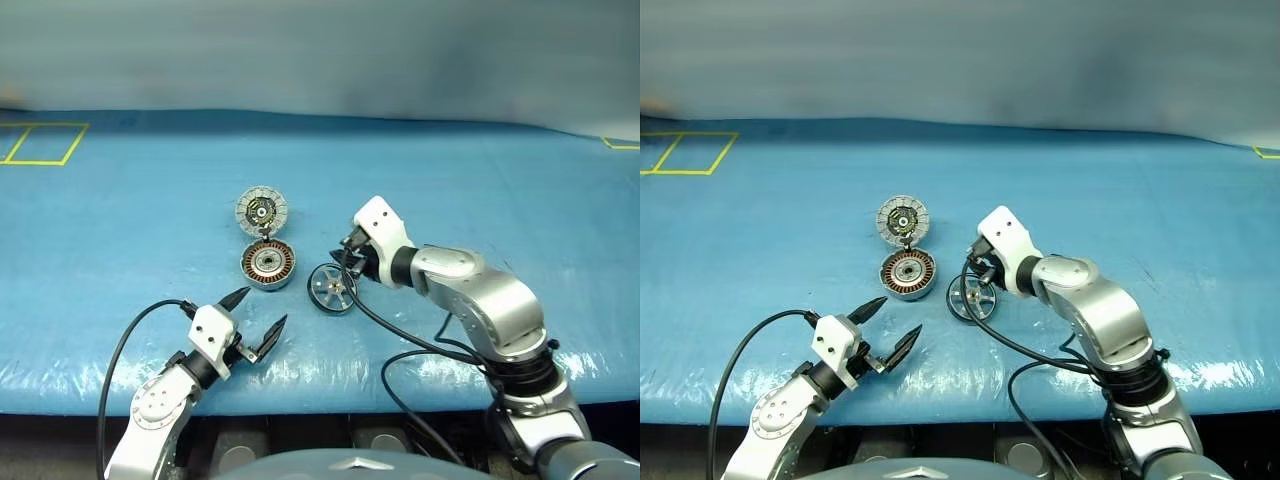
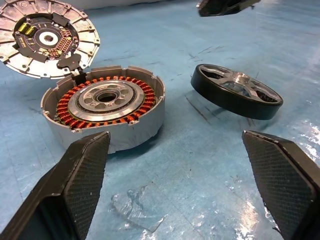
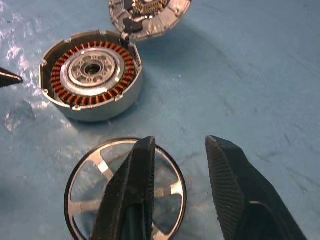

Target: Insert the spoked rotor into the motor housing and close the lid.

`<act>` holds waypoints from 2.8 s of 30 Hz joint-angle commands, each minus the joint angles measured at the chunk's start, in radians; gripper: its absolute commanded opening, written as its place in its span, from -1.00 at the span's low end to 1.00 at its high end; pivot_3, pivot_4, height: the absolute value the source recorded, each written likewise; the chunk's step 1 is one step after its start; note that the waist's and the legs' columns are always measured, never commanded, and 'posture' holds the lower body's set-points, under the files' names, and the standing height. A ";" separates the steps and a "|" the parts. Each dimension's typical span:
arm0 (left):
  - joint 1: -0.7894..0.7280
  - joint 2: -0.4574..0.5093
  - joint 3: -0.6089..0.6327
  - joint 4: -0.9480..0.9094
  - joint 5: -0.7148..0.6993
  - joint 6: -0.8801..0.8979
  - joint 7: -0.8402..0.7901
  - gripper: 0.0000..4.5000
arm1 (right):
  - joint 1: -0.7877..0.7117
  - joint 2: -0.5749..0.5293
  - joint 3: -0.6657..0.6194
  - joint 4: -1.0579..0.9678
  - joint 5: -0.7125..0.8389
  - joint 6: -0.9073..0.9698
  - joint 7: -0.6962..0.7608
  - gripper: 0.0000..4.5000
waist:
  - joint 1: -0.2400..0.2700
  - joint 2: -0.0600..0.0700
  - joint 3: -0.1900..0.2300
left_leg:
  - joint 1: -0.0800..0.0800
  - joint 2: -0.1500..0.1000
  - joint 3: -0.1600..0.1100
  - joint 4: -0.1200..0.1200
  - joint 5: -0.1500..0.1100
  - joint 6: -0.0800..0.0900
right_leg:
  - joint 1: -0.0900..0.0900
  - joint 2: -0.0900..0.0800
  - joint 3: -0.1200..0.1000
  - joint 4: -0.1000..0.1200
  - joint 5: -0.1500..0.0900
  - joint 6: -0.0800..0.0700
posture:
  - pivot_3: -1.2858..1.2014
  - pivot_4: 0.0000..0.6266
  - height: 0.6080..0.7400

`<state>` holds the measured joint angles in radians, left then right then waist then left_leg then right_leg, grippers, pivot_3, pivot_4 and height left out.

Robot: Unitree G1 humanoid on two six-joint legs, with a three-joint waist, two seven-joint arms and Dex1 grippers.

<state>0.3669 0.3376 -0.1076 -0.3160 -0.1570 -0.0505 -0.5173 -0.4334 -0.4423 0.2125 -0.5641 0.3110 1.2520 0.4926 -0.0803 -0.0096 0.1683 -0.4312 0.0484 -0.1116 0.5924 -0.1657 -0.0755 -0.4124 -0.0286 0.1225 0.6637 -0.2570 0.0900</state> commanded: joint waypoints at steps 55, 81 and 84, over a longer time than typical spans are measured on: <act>0.037 -0.007 0.001 -0.029 0.007 -0.031 0.039 1.00 | 0.092 0.316 0.007 0.007 -0.003 0.312 -0.324 -0.10 | -0.004 -0.005 -0.003 | 0.001 0.001 0.000 0.000 0.000 -0.001 | -0.001 0.000 0.000 -0.002 0.000 0.000 | 0.03 -0.52 1.00; 0.030 -0.008 -0.007 -0.022 0.005 -0.031 0.033 1.00 | -0.012 0.166 -0.074 -0.028 0.085 0.322 -0.191 -0.39 | 0.002 -0.005 -0.003 | -0.001 0.000 0.000 0.000 -0.001 -0.001 | -0.002 -0.001 0.000 -0.004 0.000 0.000 | 0.03 -0.52 1.00; 0.026 -0.007 -0.008 -0.021 0.005 -0.031 0.030 1.00 | -0.069 0.100 -0.066 -0.040 0.120 0.297 -0.135 -0.41 | 0.002 -0.003 -0.002 | -0.002 0.000 0.000 -0.001 -0.001 -0.001 | -0.001 -0.001 0.000 -0.004 0.000 0.000 | 0.03 -0.52 1.00</act>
<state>0.3965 0.3335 -0.1086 -0.3160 -0.1554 -0.0575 -0.4825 -0.4596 -0.3315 0.1608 -0.5606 0.4031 1.5731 0.3235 -0.0779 -0.0130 0.1662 -0.4343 0.0488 -0.1112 0.5918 -0.1662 -0.0763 -0.4143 -0.0292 0.1224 0.6600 -0.2569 0.0900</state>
